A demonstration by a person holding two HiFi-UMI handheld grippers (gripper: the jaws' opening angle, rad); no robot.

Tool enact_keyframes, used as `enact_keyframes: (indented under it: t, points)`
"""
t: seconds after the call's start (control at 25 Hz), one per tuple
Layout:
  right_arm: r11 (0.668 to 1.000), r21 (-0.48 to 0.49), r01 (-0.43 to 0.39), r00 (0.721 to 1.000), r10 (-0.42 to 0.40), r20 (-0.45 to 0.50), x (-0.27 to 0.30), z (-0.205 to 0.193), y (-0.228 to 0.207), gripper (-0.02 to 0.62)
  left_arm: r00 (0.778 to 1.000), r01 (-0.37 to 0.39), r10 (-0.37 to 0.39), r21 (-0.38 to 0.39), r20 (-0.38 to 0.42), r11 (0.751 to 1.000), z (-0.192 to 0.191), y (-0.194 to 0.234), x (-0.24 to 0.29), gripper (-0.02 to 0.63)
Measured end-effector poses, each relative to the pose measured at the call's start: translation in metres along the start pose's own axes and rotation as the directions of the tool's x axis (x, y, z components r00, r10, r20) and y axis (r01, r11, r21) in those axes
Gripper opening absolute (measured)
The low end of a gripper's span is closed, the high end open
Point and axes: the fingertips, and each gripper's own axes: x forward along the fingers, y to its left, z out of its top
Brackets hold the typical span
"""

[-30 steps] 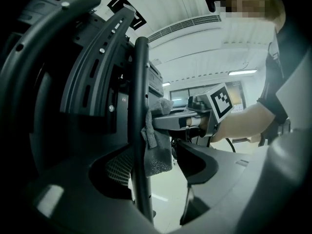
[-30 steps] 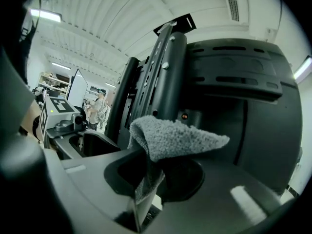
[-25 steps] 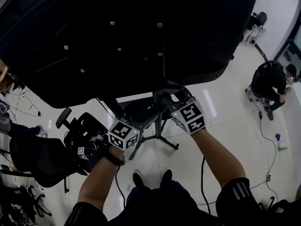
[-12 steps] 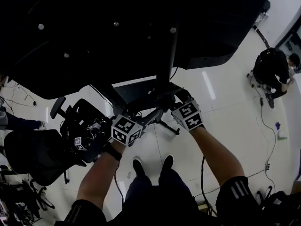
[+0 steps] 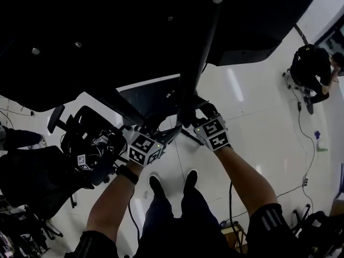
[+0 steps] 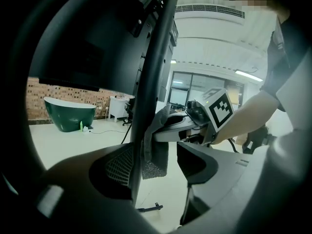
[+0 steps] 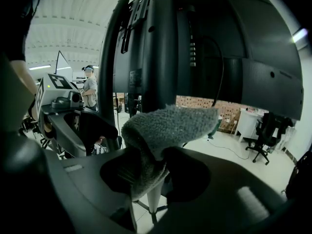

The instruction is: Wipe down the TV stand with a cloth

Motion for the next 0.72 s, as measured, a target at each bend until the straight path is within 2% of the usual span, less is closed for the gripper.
enact_keyframes:
  t: [0.2,0.72]
  points:
    - [0.999,0.051,-0.008,0.999,0.01,-0.053,0.024,-0.051,0.001,0.149,1.0,0.006,-0.006,-0.019,-0.028,1.0,-0.039,0.014,0.017,0.301]
    - [0.996,0.08,-0.043,0.977,0.059,-0.205,0.091,-0.178,0.01,0.149,0.992,-0.012,-0.001,-0.104,-0.126,0.995,-0.136,0.032,0.049,0.301]
